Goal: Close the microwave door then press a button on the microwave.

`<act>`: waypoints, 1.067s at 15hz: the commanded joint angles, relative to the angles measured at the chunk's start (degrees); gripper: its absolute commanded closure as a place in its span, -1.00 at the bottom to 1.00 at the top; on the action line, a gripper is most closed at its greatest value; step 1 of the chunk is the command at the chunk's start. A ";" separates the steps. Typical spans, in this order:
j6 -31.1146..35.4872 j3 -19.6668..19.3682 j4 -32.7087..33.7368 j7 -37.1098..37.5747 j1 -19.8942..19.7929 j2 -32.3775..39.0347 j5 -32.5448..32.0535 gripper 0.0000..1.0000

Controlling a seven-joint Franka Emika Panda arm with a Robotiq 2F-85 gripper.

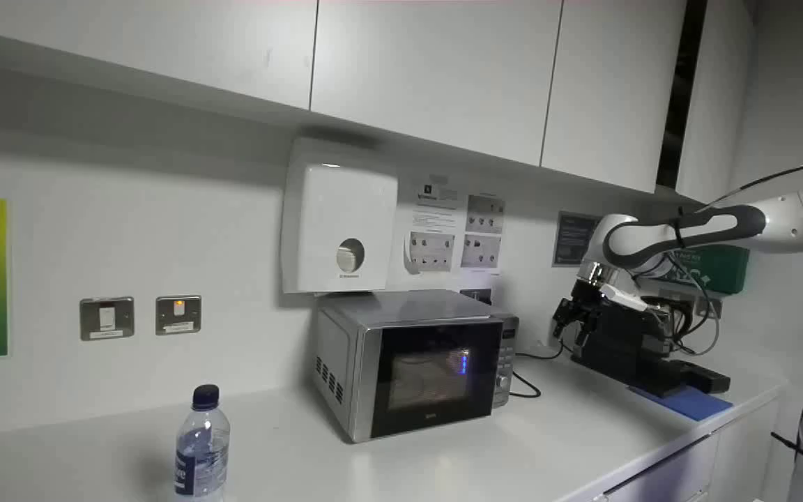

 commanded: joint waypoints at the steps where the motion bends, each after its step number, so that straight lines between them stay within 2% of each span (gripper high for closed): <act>1: -0.22 0.43 0.13 -0.15 -0.51 0.02 0.18 -1.00; 16: -0.53 0.96 0.28 0.46 -0.64 0.01 -0.83 -1.00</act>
